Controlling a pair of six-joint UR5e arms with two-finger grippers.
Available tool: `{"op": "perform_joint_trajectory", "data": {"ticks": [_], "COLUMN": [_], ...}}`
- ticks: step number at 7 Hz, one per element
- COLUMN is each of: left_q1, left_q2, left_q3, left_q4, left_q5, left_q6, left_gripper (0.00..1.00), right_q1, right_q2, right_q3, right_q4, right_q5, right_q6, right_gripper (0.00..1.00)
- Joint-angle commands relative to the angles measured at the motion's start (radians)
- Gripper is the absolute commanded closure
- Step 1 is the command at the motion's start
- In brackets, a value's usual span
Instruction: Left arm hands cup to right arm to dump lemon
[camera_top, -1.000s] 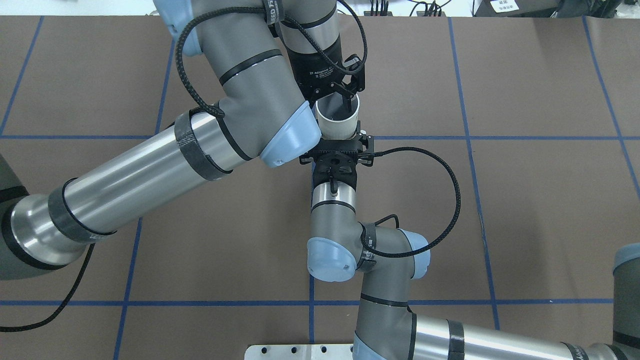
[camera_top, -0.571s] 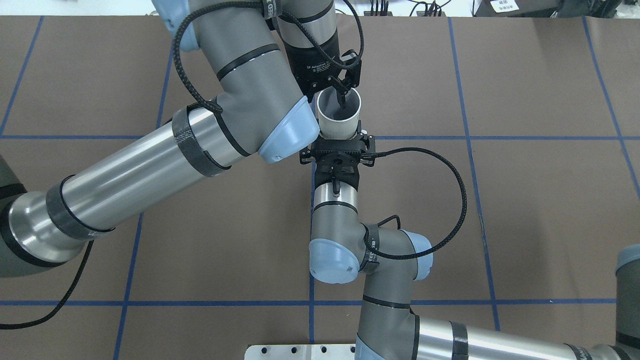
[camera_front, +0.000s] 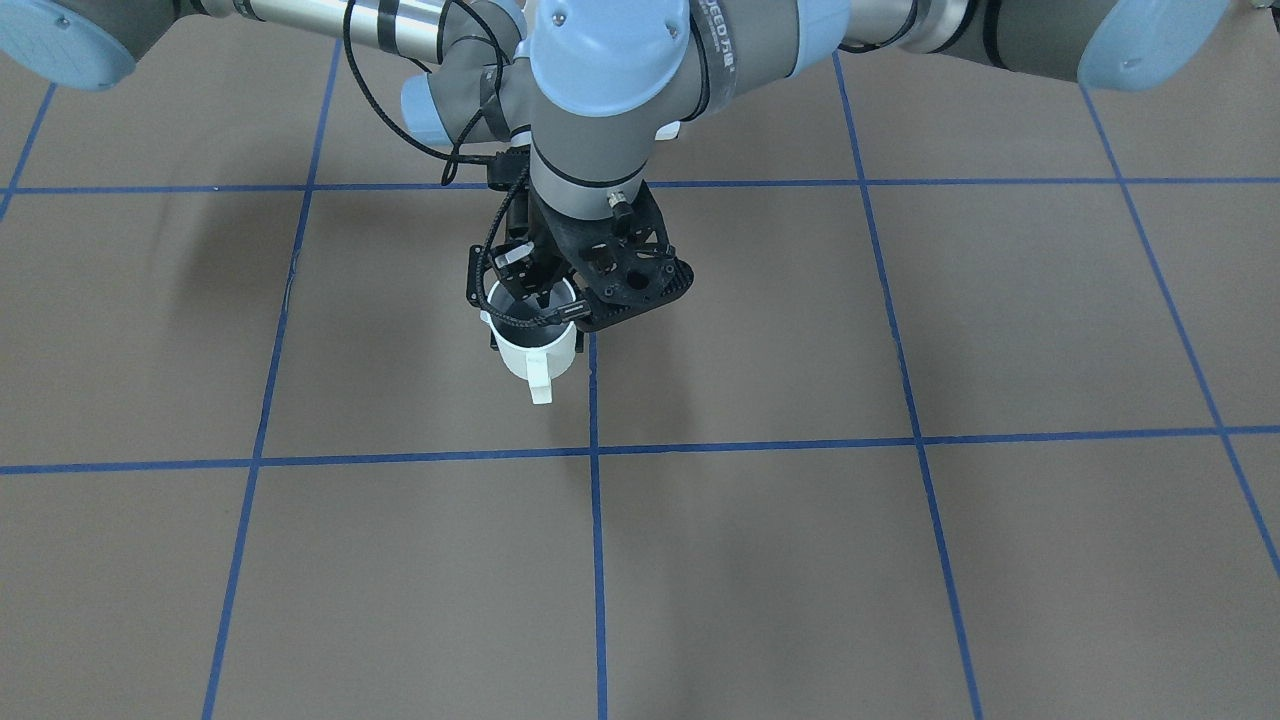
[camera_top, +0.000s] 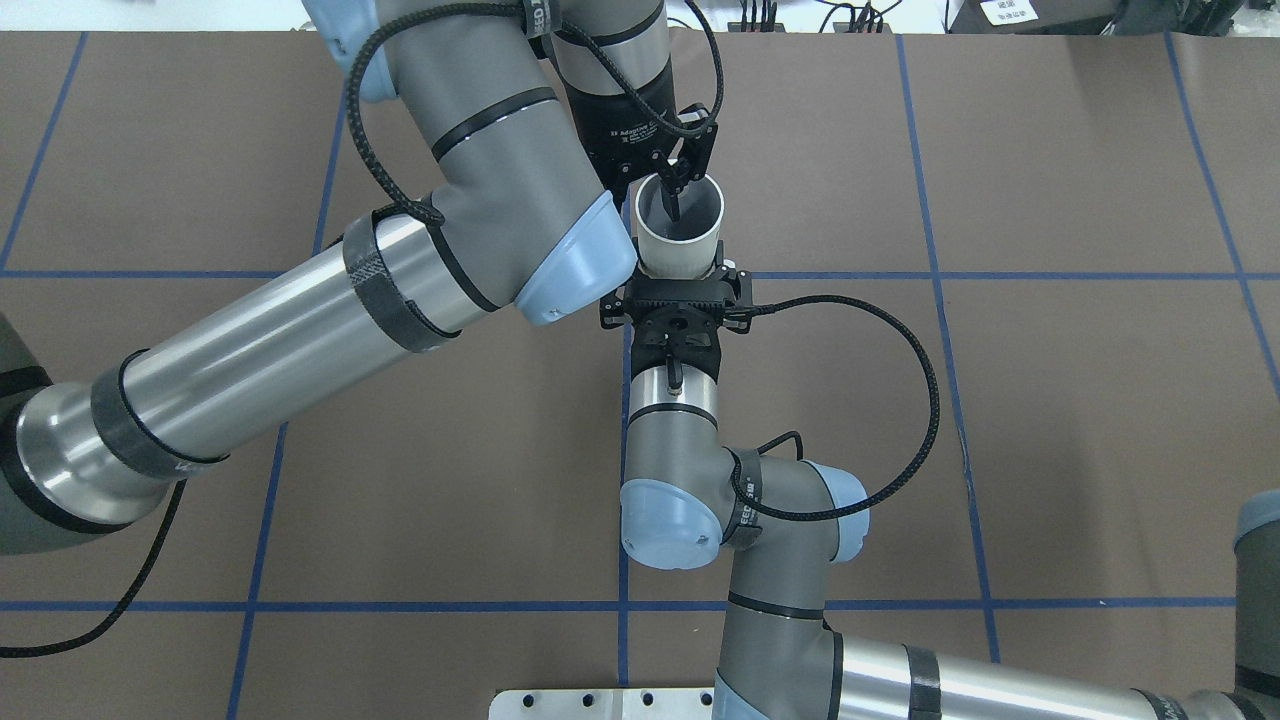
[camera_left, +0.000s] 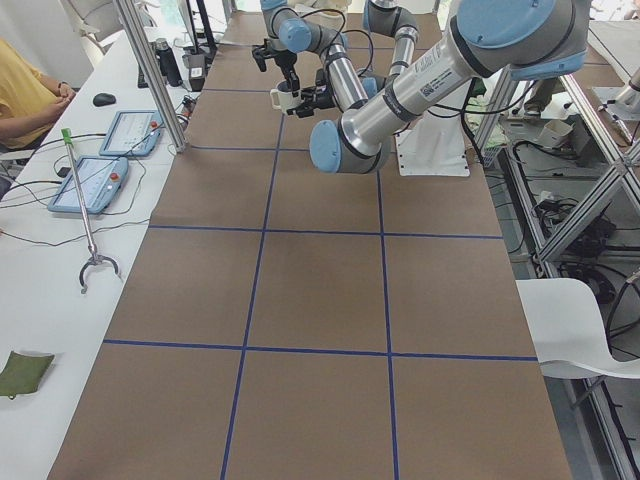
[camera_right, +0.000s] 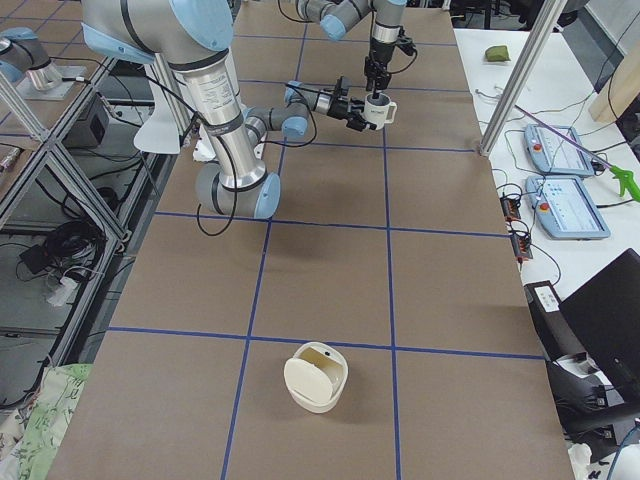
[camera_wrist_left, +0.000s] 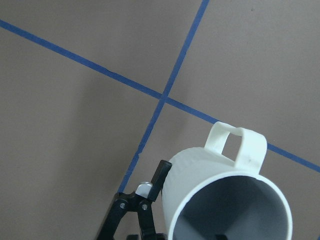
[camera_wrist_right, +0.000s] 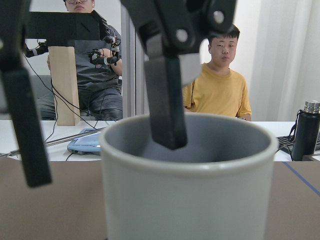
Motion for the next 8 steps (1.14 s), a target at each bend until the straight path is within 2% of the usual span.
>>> {"op": "perform_joint_trajectory", "data": {"ticks": [1, 5, 7, 8], "left_q1": [0.003, 0.003, 0.003, 0.003], "left_q2": [0.000, 0.000, 0.000, 0.000], "left_q3": [0.002, 0.003, 0.002, 0.000], "left_q4": [0.000, 0.000, 0.000, 0.000], "left_q5": [0.003, 0.003, 0.005, 0.005], "left_q6": [0.000, 0.000, 0.000, -0.001], "left_gripper": [0.47, 0.63, 0.66, 0.81], "right_q1": [0.000, -0.002, -0.002, -0.002], "right_q2": [-0.003, -0.003, -0.005, -0.005], "right_q3": [0.010, 0.011, 0.011, 0.011], "right_q4": [0.000, 0.000, 0.000, 0.000], "right_q5": [0.000, 0.000, 0.000, 0.000], "right_q6": [0.000, 0.000, 0.000, 0.000], "right_gripper": [0.66, 0.66, 0.66, 0.66]}}
